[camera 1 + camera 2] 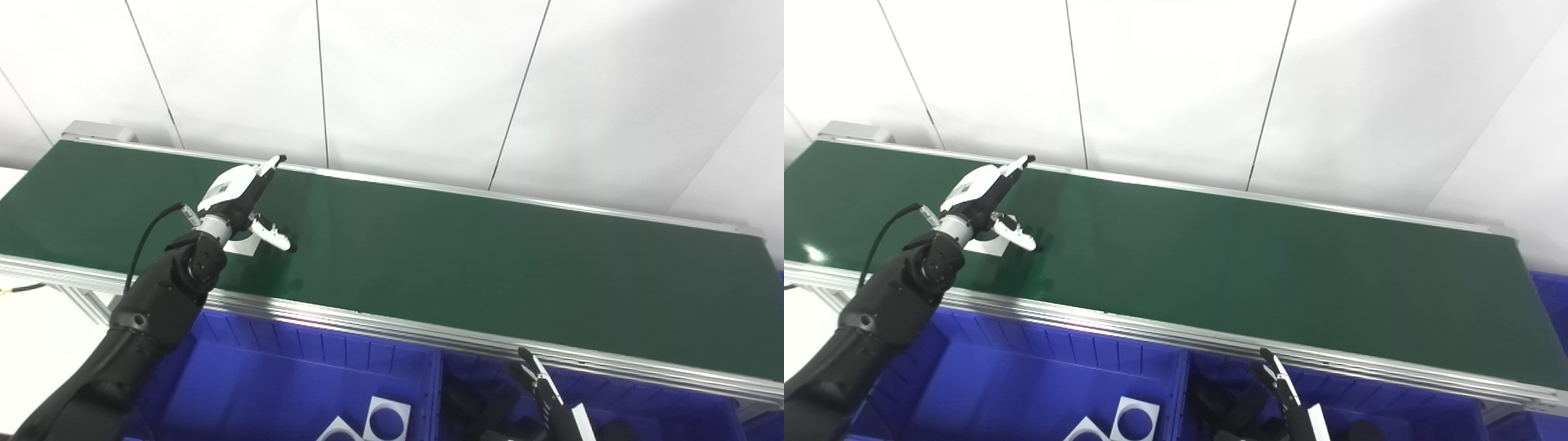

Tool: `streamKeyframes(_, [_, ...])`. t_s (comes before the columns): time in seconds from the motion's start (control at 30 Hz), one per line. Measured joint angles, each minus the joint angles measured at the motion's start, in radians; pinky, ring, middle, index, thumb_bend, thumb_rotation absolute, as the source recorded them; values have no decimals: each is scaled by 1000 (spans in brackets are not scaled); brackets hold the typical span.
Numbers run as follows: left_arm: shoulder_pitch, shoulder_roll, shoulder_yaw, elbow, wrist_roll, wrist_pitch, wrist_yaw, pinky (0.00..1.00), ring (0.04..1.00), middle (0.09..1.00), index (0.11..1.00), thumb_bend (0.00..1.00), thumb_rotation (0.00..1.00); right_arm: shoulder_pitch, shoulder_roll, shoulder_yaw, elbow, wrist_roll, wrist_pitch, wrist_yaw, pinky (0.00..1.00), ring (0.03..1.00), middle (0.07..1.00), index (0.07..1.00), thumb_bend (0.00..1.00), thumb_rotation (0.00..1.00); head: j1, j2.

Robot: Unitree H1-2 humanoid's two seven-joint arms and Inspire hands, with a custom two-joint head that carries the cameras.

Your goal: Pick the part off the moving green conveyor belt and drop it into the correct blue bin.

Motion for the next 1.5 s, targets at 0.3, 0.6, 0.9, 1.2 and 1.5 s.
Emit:
streamKeyframes(0.3, [-14, 56, -17, -50, -3, 87, -149, 986, 997, 970, 941, 944, 7, -1, -5, 0, 0, 18, -1, 10, 923, 877, 863, 948, 921, 448, 5, 5])
streamKeyframes(0.6, [-22, 68, -41, -66, 2, 166, -209, 830, 895, 949, 904, 847, 0, -1, -7, -1, 0, 29, -2, 15, 922, 871, 858, 946, 928, 457, 5, 5])
streamKeyframes(0.9, [-21, 47, -27, 15, -23, 64, -89, 465, 488, 829, 818, 498, 0, 0, -10, -2, 0, 30, -3, 15, 915, 878, 854, 947, 931, 474, 6, 11])
streamKeyframes(1.2, [-23, -24, -75, 186, 0, -161, 107, 398, 569, 727, 709, 409, 0, 2, -8, -1, -4, 31, -4, 15, 894, 875, 853, 944, 939, 475, -2, 18])
streamKeyframes(1.5, [-82, -60, -138, 314, 48, -259, 223, 442, 481, 727, 679, 425, 0, 5, -3, -1, -15, 35, -4, 13, 903, 877, 857, 949, 931, 479, -6, 28])
